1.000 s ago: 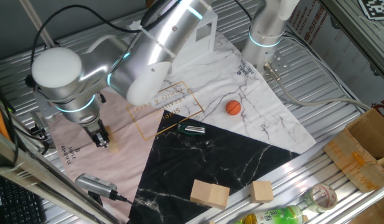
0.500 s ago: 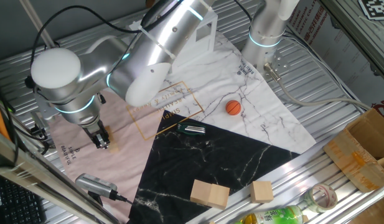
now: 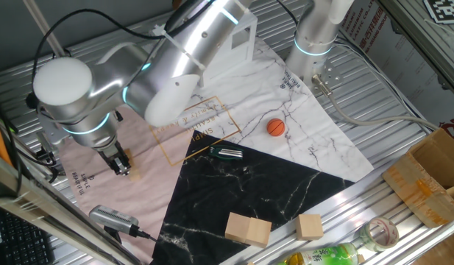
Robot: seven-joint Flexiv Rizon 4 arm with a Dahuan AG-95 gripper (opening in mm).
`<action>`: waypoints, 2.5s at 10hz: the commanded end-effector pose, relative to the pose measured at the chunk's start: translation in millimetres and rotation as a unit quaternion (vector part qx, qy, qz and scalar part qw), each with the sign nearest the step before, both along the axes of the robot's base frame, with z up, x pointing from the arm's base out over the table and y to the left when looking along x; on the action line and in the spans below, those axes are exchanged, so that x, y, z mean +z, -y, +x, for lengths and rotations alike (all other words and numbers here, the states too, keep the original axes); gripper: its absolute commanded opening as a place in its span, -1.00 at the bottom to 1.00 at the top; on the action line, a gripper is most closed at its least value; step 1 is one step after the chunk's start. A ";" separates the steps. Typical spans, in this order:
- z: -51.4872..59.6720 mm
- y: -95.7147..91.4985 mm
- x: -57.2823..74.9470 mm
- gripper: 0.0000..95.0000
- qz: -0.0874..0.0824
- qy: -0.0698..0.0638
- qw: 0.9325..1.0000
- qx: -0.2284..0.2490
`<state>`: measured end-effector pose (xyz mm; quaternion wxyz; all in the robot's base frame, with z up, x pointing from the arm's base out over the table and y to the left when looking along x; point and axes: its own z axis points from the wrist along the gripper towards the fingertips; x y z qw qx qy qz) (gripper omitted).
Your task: Stack the blocks into a pyramid shape
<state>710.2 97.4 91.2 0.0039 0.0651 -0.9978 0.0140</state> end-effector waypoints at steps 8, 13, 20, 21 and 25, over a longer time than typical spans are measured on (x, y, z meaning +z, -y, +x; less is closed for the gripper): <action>-2.1 3.9 2.5 -1.00 0.007 0.006 1.000 -0.016; -4.4 22.4 8.0 -1.00 0.013 0.005 1.000 -0.018; -8.0 31.4 2.0 -1.00 0.012 0.000 0.999 -0.033; -9.5 33.9 1.0 -1.00 0.014 0.000 0.999 -0.036; -10.3 35.3 0.4 -1.00 0.015 -0.003 0.999 -0.043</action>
